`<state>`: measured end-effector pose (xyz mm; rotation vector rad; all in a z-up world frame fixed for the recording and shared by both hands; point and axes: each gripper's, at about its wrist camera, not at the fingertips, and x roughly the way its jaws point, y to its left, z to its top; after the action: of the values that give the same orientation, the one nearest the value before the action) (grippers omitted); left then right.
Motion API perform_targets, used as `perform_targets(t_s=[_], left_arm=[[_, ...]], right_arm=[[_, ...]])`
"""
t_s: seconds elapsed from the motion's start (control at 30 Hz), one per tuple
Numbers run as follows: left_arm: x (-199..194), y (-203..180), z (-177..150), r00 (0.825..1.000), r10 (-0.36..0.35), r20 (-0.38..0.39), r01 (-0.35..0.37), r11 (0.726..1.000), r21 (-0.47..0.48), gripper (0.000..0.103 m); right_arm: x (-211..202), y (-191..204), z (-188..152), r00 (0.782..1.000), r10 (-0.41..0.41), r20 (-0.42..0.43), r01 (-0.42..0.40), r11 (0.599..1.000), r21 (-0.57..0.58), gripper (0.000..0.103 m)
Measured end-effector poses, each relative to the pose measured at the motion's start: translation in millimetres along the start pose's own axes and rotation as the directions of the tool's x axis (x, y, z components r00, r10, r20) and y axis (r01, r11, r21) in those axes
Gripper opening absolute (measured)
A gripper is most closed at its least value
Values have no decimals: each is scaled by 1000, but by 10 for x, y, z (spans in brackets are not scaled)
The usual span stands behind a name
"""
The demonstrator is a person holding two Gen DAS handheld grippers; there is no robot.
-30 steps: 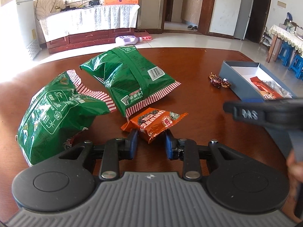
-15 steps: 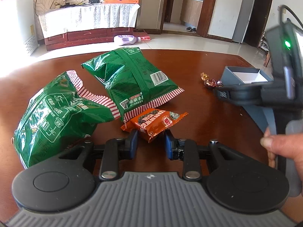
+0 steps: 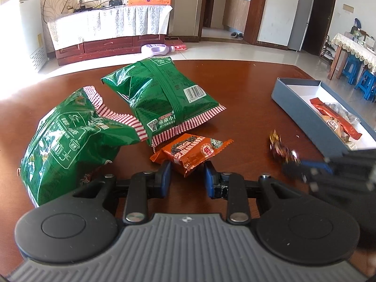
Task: Organize snacks
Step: 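Lower right gripper onto wrapped chocolate while left tool approaches orange snack packet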
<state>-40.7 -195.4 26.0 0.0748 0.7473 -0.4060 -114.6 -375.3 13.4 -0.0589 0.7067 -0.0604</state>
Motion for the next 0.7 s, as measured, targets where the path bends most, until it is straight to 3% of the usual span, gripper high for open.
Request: perform_targets(t_s=[0.1, 0.17, 0.2, 0.23, 0.47, 0.5, 0.6, 0.7], left_arm=[[2, -17, -11, 1000, 5, 3, -6, 1000, 7, 35], [5, -15, -27, 1000, 6, 4, -6, 1000, 9, 35], [6, -11, -33, 1000, 4, 4, -4, 1000, 8, 35], [8, -7, -37, 1000, 1, 3, -1, 1000, 6, 36], [15, 38, -56, 1000, -21, 9, 21, 1000, 5, 37], [15, 33, -62, 1000, -22, 10, 21, 1000, 9, 40], [10, 11, -95, 1000, -19, 16, 18, 999, 29, 45], [14, -22, -130, 1000, -11, 28, 9, 999, 53, 45]], right_arm=[[-82, -3, -32, 1000, 27, -7, -27, 1000, 14, 12], [-67, 17, -27, 1000, 3, -1, -3, 1000, 29, 36], [-61, 26, -27, 1000, -15, 4, 15, 999, 34, 54], [-54, 39, -35, 1000, -24, 12, 24, 999, 41, 61], [85, 101, 22, 999, -20, 38, 20, 1000, 2, 60], [97, 111, 36, 999, -13, 41, 14, 1000, -8, 57], [110, 116, 84, 1000, -3, 31, 4, 1000, -17, 26], [88, 109, 85, 1000, -3, 18, 3, 1000, -17, 26]])
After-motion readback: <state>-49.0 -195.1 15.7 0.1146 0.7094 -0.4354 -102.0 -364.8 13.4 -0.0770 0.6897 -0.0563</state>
